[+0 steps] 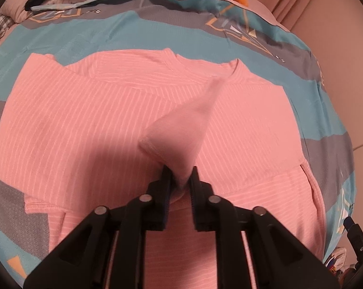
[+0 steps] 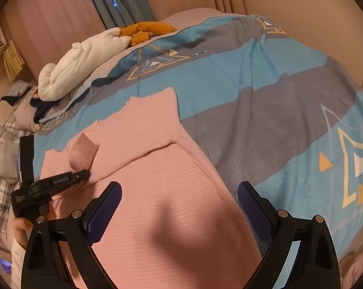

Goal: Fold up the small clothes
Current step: 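Lower the sleeve onto the body and open the left gripper, then grasp the sweater side edge with the right gripper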

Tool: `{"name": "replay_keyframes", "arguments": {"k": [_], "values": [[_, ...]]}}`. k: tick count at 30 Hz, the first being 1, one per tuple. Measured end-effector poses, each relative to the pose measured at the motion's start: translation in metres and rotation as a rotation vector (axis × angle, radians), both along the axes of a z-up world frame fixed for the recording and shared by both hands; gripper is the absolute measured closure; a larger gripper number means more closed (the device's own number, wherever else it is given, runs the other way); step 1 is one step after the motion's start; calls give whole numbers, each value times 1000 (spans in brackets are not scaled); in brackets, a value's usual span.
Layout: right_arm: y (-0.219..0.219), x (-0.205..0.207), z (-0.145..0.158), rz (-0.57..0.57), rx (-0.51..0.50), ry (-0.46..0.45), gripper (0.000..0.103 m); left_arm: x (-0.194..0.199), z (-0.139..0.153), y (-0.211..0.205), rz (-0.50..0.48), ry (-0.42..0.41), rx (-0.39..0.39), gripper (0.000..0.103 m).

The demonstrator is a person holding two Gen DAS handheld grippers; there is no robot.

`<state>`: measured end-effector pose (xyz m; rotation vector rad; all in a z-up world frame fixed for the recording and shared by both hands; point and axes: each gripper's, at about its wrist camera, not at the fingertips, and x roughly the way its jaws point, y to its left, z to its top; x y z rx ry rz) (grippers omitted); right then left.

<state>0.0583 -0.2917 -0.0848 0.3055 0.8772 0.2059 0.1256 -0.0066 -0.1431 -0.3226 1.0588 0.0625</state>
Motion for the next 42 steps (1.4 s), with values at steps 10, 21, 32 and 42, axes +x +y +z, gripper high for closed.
{"name": "replay_keyframes", "arguments": {"k": [10,21,32,42], "values": [[1,3,1,15,-3,-8,7,-20,34,8,-10,-65,-151,31],[49,49,0,221,169,57,22,-86,76,85,268,-151,-80,21],[131,94,-30,378,246,236,48,-135,77,137,456,-145,-86,22],[149,100,-49,431,233,326,78,-146,74,148,485,-138,-73,22]]}}
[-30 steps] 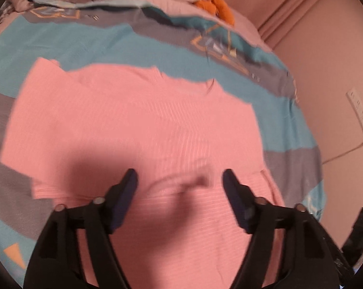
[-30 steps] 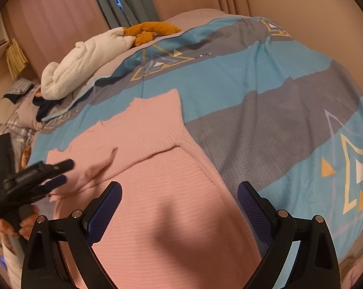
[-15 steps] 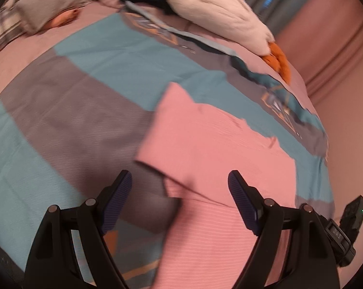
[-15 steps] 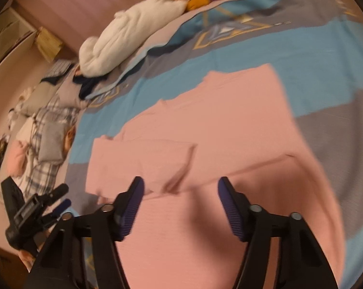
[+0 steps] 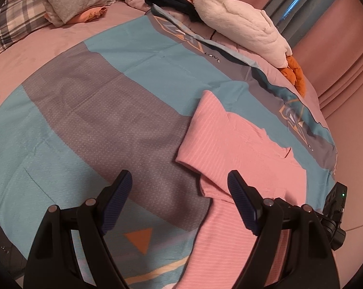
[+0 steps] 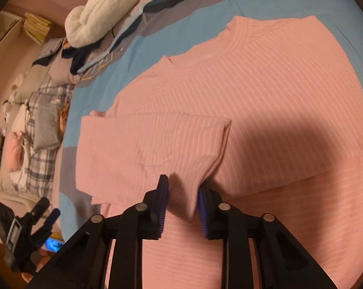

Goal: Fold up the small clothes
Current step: 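Grasp the sweater side edge with the right gripper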

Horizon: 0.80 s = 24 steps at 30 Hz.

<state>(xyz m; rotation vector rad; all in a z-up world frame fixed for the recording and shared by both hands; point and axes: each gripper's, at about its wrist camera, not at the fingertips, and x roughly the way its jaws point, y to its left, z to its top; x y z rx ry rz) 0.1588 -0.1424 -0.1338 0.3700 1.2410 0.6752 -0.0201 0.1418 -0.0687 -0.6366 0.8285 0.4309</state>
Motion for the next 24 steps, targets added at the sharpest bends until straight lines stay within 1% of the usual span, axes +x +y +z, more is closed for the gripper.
{"name": "replay_keyframes", "arguments": {"k": [1,2,4,7,8,13,16,17,21,22,24], "values": [[1,1,1,6,-10,-3,86,-1,-1,1,0,-1,-3,22],[3,1,4,15,-27,-16,96,-1,-1,1,0,0,-6,21],[4,1,11,24,-40,-43,96,-1,-2,2,-5,2,-10,21],[11,-2,32,57,-43,-114,96,-1,-3,3,0,1,-13,21],[13,-3,43,71,-53,-152,96,-1,-3,5,5,-1,-18,21],[25,5,91,112,-50,-273,96,0,-2,13,17,-15,-46,21],[28,4,129,110,-63,-396,97,0,-1,19,21,-21,-58,21],[27,2,146,112,-63,-446,97,0,-1,21,23,-23,-61,21],[27,2,179,109,-53,-536,97,6,2,27,26,-26,-67,22],[23,3,188,100,-61,-566,97,9,4,28,23,-32,-71,22],[19,5,195,74,-91,-607,97,14,7,27,14,-37,-72,22]]}}
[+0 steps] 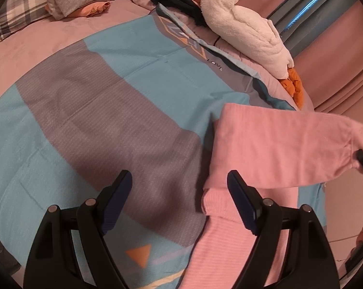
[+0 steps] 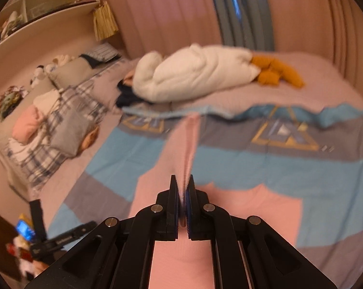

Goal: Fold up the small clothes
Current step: 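Grasp the sweater side edge with the right gripper, then fold the side edge inward over the body with the right gripper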

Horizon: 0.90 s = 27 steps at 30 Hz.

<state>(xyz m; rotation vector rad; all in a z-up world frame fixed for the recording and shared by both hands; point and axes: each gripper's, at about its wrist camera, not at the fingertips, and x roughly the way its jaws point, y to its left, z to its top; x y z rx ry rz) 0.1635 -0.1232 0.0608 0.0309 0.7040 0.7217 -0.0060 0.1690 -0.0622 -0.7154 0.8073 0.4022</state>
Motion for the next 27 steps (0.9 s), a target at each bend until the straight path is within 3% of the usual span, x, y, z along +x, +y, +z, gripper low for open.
{"name": "replay_keyframes", "arguments": {"k": [5,7,18,27], "values": [[-17,12,-2,-71,-41,-21,97,22,7,-8,-57,-16,0,29],[-24,16,-8,-102,-61,-15,97,33,7,-14,-91,-16,-8,36],[-59,51,-63,-207,-130,110,97,88,-22,-53,-235,77,-40,69],[-79,56,-87,-248,-137,163,97,113,-51,-71,-306,167,-37,72]]}}
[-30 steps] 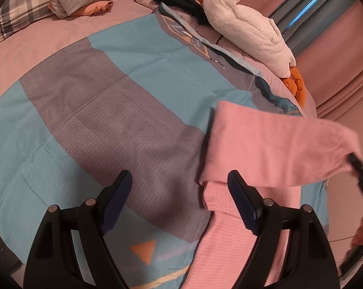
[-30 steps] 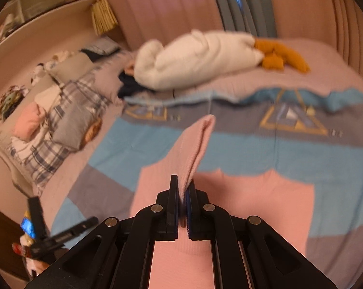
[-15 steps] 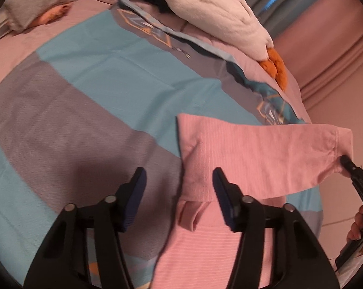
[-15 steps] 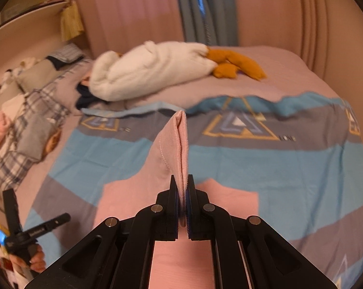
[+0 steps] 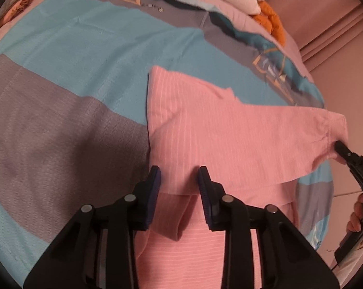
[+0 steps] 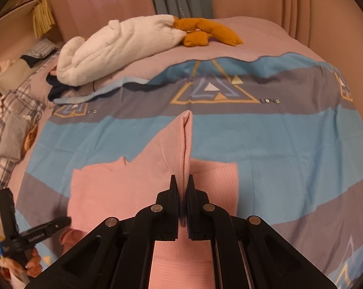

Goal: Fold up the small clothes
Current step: 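Fold the side edge inward over the body with the right gripper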

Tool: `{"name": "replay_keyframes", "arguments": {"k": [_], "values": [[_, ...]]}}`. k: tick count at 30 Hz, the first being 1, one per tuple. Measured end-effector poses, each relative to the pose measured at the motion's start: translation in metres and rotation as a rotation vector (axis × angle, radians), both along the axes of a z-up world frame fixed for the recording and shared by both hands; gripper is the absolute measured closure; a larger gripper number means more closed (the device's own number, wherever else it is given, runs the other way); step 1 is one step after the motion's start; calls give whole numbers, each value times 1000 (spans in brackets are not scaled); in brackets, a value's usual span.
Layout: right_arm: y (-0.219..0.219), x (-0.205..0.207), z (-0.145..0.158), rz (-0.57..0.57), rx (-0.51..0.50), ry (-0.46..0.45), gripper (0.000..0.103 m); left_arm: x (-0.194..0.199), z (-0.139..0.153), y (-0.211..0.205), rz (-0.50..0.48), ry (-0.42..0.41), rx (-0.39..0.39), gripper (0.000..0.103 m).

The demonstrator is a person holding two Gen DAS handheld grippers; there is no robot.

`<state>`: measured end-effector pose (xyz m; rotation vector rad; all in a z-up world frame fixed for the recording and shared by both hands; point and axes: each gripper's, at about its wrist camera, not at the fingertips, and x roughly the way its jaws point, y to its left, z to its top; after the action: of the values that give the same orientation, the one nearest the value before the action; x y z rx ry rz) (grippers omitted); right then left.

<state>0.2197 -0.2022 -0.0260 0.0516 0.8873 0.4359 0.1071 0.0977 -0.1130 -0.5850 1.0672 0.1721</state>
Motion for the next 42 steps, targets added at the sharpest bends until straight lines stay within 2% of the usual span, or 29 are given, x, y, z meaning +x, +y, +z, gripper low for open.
{"name": "replay_keyframes", "arguments": {"k": [5,11,31,42], "values": [[-11,1,-10,-25,0,18,97,7,-15,-1,2,41,36,72],[-24,5,-21,-48,9,50,97,10,-24,2,18,65,53,67],[-40,8,-51,-81,33,126,97,13,-30,0,30,61,78,64],[-47,10,-73,-101,55,187,97,14,-31,2,33,63,67,64]]}}
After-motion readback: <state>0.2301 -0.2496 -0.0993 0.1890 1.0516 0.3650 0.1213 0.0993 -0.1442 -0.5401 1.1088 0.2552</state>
